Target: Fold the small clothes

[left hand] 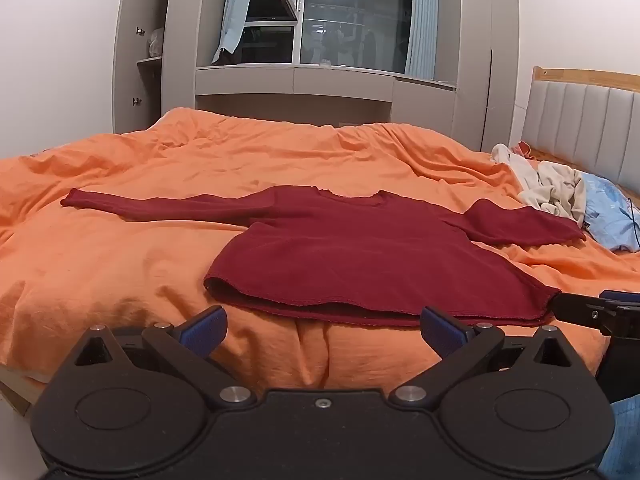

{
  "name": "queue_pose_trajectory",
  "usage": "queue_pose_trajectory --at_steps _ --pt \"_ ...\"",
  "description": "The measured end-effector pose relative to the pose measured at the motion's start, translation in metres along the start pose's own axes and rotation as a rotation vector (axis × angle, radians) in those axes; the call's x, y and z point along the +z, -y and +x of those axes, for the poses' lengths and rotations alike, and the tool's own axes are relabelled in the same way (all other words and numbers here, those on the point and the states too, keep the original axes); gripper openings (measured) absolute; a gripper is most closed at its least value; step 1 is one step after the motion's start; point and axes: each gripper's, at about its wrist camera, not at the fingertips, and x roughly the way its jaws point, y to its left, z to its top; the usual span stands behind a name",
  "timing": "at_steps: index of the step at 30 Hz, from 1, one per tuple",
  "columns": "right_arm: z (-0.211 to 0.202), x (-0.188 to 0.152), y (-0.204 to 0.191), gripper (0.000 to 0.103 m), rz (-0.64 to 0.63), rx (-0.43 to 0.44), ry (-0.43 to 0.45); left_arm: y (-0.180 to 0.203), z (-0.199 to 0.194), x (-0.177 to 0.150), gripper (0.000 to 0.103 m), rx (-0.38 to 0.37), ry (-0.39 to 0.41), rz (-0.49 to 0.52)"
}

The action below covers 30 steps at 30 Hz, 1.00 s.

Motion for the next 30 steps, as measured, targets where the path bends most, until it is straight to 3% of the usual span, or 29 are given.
queue_pose_trajectory --at_steps 30 --pt "0.0038 -0.0019 0.0052 0.103 0.008 0.0 -0.011 0.001 0.0003 0.0003 0.102 0.003 0.012 0.001"
